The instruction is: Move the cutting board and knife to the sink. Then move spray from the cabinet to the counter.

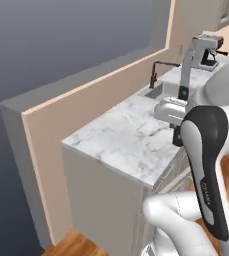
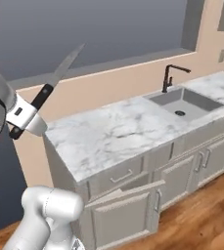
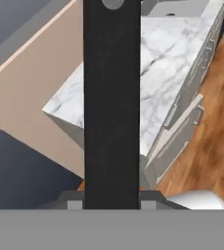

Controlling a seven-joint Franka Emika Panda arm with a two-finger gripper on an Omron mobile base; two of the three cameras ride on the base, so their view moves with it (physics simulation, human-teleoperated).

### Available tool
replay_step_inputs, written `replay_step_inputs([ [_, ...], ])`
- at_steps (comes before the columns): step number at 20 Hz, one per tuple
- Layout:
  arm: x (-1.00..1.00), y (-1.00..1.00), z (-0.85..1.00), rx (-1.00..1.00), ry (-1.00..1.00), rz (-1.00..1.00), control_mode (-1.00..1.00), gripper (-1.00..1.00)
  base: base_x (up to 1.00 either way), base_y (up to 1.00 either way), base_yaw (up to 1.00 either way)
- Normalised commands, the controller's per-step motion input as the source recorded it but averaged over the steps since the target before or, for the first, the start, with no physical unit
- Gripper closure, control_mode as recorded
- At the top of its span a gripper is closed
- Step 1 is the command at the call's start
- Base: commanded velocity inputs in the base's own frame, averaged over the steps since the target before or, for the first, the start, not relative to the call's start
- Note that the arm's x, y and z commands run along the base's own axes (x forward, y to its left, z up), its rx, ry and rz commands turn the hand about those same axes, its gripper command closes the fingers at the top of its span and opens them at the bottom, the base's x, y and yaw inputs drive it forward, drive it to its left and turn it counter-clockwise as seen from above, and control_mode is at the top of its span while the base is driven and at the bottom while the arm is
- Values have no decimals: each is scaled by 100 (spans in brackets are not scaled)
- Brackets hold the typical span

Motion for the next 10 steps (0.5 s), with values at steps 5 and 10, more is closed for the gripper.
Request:
replay_step_inputs([
  [5,0,0,0,0,0,0,100,100,33,-85,65],
  [10,0,0,0,0,0,0,100,100,28,-95,58],
])
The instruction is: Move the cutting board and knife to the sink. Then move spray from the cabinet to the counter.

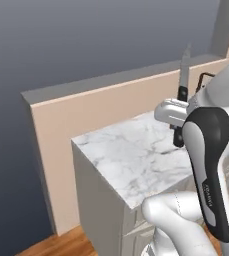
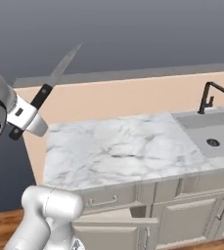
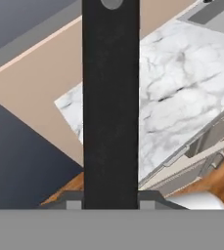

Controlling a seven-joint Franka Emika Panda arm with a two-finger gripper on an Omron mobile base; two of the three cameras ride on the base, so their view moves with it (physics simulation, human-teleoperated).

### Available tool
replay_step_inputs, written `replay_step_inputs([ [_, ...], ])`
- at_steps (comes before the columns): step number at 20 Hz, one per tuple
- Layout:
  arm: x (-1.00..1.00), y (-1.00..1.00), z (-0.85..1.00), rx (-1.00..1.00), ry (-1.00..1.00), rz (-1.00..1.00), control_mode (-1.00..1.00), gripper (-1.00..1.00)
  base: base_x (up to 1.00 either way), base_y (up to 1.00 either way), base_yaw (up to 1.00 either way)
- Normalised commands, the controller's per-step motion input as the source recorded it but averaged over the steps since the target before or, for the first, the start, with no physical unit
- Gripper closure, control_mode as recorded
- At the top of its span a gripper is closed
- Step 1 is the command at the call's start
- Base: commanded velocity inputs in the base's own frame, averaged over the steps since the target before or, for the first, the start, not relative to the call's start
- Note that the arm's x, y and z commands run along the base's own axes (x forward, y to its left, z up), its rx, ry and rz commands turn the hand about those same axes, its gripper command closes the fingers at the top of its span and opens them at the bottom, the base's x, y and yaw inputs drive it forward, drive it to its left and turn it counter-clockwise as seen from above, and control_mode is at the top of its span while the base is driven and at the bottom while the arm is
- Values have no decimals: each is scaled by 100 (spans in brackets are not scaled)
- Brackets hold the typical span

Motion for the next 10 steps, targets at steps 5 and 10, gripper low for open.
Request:
replay_step_inputs([
  [5,0,0,0,0,0,0,100,100,-7,-100,47],
  [10,0,0,0,0,0,0,100,100,12,-100,46],
])
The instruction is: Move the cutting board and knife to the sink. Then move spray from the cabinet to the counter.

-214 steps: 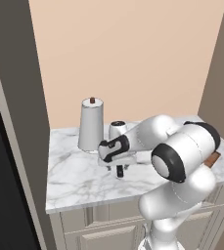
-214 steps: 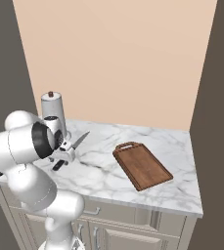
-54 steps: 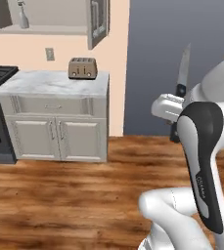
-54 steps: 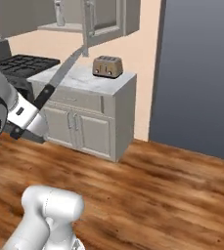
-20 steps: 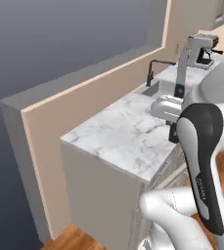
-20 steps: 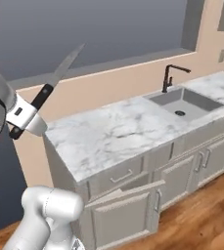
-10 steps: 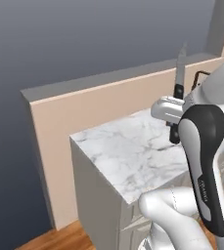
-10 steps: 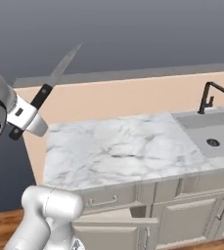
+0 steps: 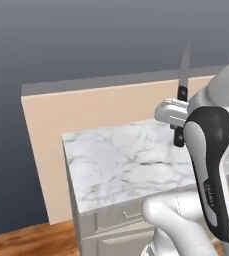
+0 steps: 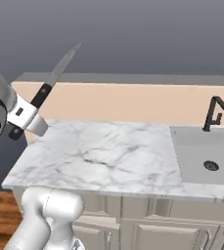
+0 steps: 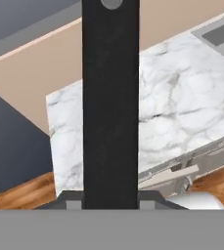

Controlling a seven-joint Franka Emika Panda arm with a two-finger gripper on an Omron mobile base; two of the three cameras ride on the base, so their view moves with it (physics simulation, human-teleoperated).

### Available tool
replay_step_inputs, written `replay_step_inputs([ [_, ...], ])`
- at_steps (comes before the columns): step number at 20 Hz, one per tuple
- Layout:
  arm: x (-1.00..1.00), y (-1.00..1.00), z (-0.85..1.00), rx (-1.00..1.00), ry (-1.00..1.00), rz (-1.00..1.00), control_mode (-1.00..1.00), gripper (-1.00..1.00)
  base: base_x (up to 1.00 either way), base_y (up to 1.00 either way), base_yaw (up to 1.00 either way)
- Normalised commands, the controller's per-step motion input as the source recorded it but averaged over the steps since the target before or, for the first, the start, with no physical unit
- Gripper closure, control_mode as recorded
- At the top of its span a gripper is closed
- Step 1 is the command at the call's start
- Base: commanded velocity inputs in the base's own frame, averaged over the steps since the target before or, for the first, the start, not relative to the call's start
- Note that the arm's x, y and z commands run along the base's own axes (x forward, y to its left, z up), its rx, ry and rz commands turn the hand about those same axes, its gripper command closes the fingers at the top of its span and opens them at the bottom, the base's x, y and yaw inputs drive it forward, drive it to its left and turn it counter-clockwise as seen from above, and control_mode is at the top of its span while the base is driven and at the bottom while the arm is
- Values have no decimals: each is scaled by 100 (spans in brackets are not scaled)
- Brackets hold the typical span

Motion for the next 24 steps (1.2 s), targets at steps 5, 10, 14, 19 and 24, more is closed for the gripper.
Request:
replay_step_inputs([
  [5,0,0,0,0,0,0,100,100,18,-100,45],
  [10,0,0,0,0,0,0,100,100,29,-100,39],
  [14,0,0,0,0,0,0,100,100,-57,-100,25],
  [19,0,0,0,0,0,0,100,100,-47,-100,11],
  [24,0,0,0,0,0,0,100,100,8,-58,-4],
])
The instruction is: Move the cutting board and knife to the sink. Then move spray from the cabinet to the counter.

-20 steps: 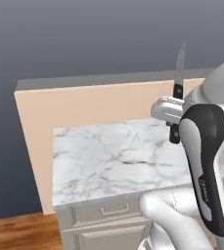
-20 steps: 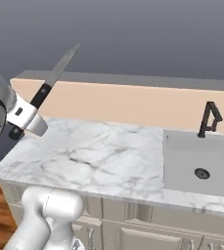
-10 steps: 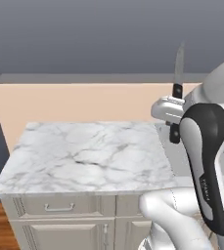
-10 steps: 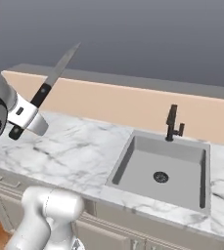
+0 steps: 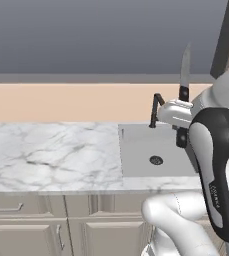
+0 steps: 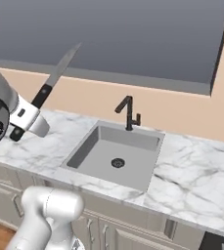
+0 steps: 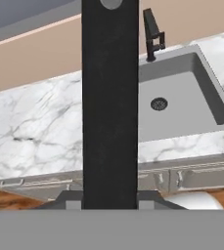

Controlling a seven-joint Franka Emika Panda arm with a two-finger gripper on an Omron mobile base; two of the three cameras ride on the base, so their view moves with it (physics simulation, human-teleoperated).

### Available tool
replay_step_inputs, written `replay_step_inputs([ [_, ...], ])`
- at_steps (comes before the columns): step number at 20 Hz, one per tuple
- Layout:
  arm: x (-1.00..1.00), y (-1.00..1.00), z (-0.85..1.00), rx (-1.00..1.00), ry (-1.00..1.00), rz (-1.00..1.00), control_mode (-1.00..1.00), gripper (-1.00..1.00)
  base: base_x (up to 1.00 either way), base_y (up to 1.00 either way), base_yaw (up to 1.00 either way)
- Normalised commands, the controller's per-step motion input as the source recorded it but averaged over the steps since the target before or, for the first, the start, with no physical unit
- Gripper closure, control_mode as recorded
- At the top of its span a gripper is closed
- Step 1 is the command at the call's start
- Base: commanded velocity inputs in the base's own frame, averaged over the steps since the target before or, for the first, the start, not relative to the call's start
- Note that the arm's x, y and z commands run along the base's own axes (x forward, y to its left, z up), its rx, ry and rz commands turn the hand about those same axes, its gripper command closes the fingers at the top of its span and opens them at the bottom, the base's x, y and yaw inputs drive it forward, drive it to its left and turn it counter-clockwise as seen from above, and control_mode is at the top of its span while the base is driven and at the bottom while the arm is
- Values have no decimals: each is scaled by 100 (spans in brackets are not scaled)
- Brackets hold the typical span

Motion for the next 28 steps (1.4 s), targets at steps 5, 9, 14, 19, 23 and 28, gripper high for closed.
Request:
replay_step_inputs([
  [5,0,0,0,0,0,0,100,100,79,-16,-13],
  [9,0,0,0,0,0,0,100,100,97,-14,-15],
  [14,0,0,0,0,0,0,100,100,60,-49,-30],
  [19,0,0,0,0,0,0,100,100,35,-23,-41],
  [23,0,0,0,0,0,0,100,100,11,-31,-31],
  [28,0,0,0,0,0,0,100,100,-8,-1,-13],
])
